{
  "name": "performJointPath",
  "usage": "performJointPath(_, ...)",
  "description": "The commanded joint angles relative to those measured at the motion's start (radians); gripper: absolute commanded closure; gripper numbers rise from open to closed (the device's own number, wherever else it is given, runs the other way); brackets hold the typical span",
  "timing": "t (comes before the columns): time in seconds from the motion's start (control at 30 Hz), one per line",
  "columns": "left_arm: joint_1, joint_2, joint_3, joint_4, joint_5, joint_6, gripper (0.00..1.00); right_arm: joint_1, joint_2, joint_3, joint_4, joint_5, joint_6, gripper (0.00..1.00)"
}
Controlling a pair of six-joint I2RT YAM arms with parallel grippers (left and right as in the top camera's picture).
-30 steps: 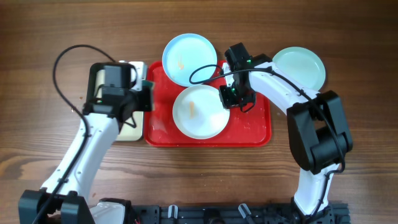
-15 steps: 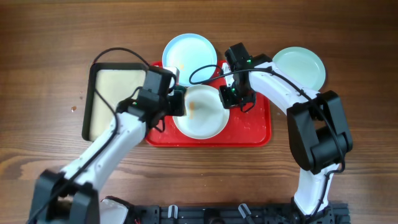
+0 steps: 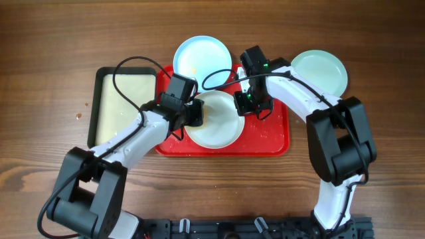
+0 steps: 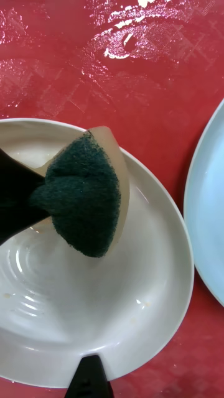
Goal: Clean dirty plates on tray and stack at the side
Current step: 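Move the sponge with the left gripper onto the white plate, then scrub the white plate with the sponge while the right gripper holds it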
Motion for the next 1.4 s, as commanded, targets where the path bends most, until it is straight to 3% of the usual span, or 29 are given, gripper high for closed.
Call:
performJointPath(0.0,-0.005,0.015,-0.003,0.007,-0.012,-0.021,0.96,0.001,0.014,-0.007,-0.002,-0.009,-0.008,0.96)
performJointPath(0.47,-0.005,0.143,-0.003,0.007,-0.008,-0.123,0.96,0.002,0.014,-0.008,-0.002,-0.009,-0.008,0.96)
performJointPath(1.03,-0.005,0.227,-0.003,0.081,0.377,-0.145,0.96,0.002,0.014,-0.008,-0.001,-0.009,-0.009,0.96)
performJointPath(1.37,-0.004,0.194,-0.002,0.124,0.501,-0.113,0.96,0.001,0.014,-0.008,-0.001,-0.008,-0.009,0.96)
